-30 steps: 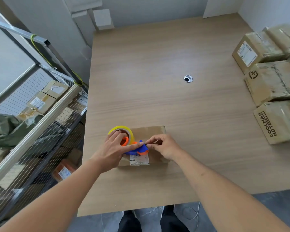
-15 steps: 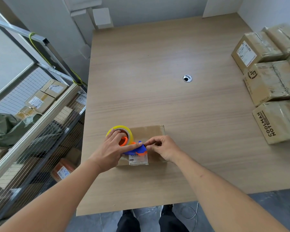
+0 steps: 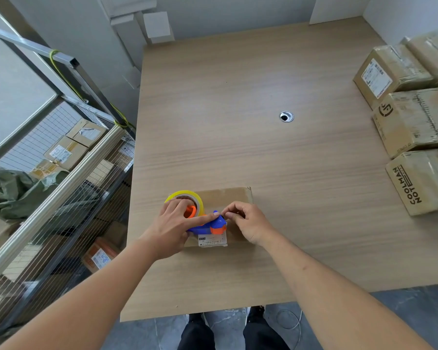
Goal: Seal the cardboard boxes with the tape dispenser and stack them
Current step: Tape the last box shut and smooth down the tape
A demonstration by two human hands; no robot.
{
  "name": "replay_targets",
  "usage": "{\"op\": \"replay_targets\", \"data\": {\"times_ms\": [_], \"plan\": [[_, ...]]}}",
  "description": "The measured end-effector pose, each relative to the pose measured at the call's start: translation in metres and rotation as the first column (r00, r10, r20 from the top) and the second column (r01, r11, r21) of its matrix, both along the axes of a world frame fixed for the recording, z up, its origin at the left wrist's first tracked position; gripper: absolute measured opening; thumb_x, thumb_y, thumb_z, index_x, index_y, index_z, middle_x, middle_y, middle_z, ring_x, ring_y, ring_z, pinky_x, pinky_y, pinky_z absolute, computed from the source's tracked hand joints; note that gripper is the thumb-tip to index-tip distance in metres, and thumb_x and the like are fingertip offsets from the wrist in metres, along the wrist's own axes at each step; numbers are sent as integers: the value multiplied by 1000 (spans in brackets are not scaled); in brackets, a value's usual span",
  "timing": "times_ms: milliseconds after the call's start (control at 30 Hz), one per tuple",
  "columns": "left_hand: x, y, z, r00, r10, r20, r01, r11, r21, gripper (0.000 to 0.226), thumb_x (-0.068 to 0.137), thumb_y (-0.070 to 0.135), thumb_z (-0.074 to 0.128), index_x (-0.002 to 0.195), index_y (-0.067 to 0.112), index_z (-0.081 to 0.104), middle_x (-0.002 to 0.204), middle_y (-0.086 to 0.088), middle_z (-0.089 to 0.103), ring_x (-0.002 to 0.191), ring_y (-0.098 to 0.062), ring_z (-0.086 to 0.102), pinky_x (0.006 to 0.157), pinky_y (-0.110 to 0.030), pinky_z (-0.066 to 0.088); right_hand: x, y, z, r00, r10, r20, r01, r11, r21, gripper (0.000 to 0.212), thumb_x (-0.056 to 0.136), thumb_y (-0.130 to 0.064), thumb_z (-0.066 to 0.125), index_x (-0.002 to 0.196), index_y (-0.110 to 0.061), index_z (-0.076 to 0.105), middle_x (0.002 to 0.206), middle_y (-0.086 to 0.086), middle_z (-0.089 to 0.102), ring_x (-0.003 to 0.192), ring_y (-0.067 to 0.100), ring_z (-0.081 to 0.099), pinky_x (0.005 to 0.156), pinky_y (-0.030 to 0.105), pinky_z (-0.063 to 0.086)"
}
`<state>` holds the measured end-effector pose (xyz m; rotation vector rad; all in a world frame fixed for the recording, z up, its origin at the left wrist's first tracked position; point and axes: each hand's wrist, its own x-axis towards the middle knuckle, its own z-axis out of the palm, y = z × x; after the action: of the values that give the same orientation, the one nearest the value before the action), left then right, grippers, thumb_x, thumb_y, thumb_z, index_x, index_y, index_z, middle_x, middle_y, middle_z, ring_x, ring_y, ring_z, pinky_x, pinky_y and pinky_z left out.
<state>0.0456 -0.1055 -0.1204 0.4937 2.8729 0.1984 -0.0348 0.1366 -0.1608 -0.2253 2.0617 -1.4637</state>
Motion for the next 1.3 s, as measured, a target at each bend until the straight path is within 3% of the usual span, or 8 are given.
{"op": "replay_targets", "data": {"times_ms": [267, 467, 533, 667, 800, 967, 1167, 1300], "plan": [[7, 10, 2, 1000, -17, -7, 17, 1000, -16, 101, 87, 13, 68, 152, 64, 10, 129, -6, 45, 126, -34, 40, 110, -50, 35, 5, -3, 1, 998, -14, -65, 15, 1000, 11, 23, 100, -9, 56, 88, -24, 69, 84, -11, 72, 81, 1, 63, 72, 15, 45], [11, 11, -3, 1000, 20, -3, -20, 1000, 3, 101, 87, 12, 68, 152, 64, 11, 132, -5, 43, 130, -34, 39, 111, -50, 32, 0, 9, 0, 998, 36, 52, -33, 998, -61, 26, 105, -12, 50, 99, -24, 73, 99, -6, 75, 98, 5, 65, 88, 21, 47], [10, 10, -4, 999, 34, 19, -34, 999, 12, 100, 88, 12, 65, 151, 66, 10, 134, -4, 41, 131, -33, 37, 112, -50, 29, -1, 9, -1, 997, 46, 57, -41, 996, -78, 23, 102, -10, 56, 102, -26, 72, 101, -4, 75, 97, 7, 65, 90, 22, 50], [10, 11, -2, 999, 41, 21, -42, 999, 17, 97, 90, 14, 62, 151, 66, 8, 136, -3, 37, 131, -30, 32, 112, -49, 28, 1, 5, -4, 999, -5, -50, 5, 1000, 5, 15, 90, -18, 77, 98, -30, 74, 95, -7, 73, 75, 4, 58, 75, 20, 51], [17, 16, -2, 996, 64, -53, -64, 998, 7, 99, 83, 14, 69, 155, 58, 17, 131, -8, 44, 124, -30, 34, 106, -52, 36, 6, -3, -6, 988, -149, -43, 148, 989, -17, 28, 85, -19, 82, 109, -31, 76, 87, -4, 73, 84, 11, 68, 80, 25, 55], [21, 18, -7, 993, 79, -85, -79, 997, 8, 100, 82, 20, 74, 156, 55, 17, 129, -9, 47, 120, -33, 41, 102, -48, 34, 13, -5, -4, 977, -200, -73, 197, 979, -44, 13, 86, -5, 77, 84, -17, 81, 81, -7, 75, 73, -2, 64, 70, 14, 50], [18, 14, -7, 994, 79, -75, -78, 997, 10, 98, 82, 21, 74, 157, 54, 19, 130, -8, 46, 121, -29, 37, 101, -49, 39, 17, -7, -7, 933, -357, -40, 346, 923, -169, 16, 83, 7, 76, 86, -7, 82, 83, 1, 78, 79, 9, 74, 73, 16, 54], [17, 7, -5, 997, 47, -62, -48, 999, -17, 96, 84, 25, 73, 156, 55, 18, 129, -4, 45, 120, -26, 37, 100, -47, 41, 19, -6, -11, 935, -353, -27, 343, 922, -180, 23, 85, 15, 68, 83, -4, 81, 83, 7, 78, 81, 16, 77, 76, 20, 57]]}}
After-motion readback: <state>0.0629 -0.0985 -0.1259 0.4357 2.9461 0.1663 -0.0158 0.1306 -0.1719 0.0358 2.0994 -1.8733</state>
